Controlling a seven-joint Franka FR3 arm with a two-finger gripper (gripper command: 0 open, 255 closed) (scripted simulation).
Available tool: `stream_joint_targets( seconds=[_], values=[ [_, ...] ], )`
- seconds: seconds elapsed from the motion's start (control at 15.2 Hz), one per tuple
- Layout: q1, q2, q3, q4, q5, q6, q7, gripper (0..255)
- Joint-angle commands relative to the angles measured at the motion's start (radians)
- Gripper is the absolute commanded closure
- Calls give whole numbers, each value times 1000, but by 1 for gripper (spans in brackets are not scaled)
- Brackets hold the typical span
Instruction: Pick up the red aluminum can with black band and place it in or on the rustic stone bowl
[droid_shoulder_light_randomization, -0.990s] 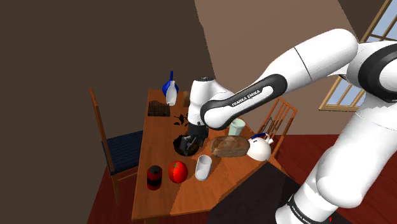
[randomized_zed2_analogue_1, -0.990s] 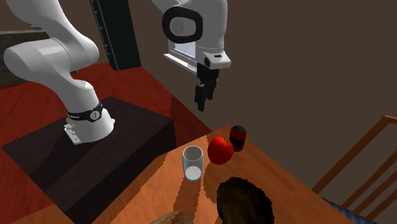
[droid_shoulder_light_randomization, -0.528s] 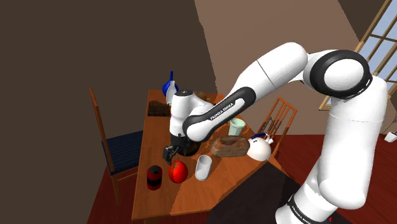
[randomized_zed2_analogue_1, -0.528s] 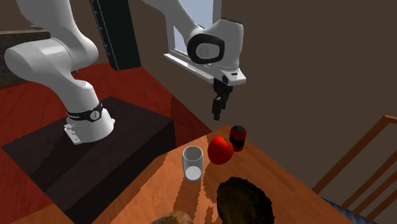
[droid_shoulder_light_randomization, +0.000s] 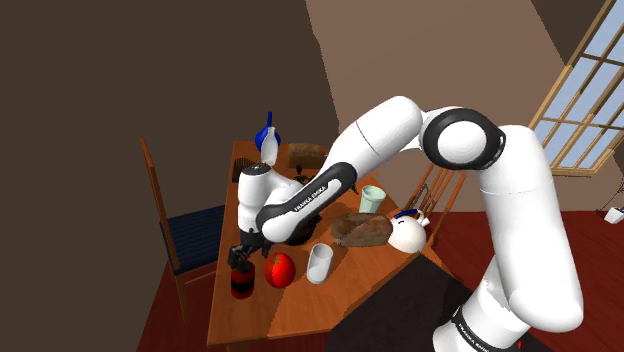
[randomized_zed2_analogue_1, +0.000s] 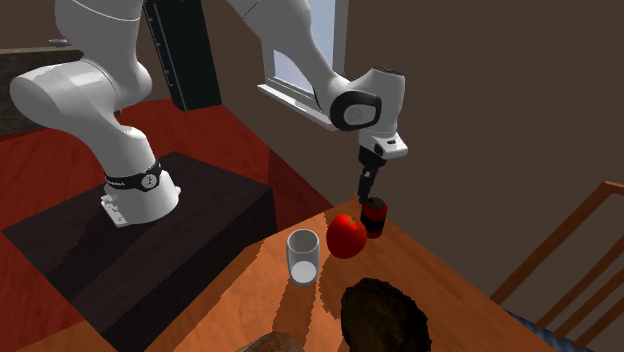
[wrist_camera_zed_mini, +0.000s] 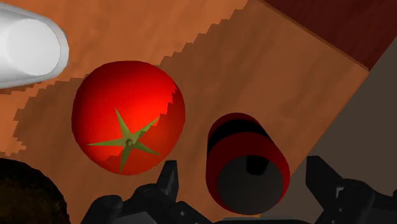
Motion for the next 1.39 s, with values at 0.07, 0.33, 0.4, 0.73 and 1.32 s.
stream_joint_targets(
  seconds=[0.07,0.33,0.4,0.73,1.32],
  values=[
    [27,75,-15,68,-17,8,17,0],
    [37,118,-28,80,-29,39,24,0],
    [39,129,-31,84,-32,47,26,0],
    [43,147,-36,90,-36,58,29,0],
    [43,147,-36,90,-36,58,28,255]
  ],
)
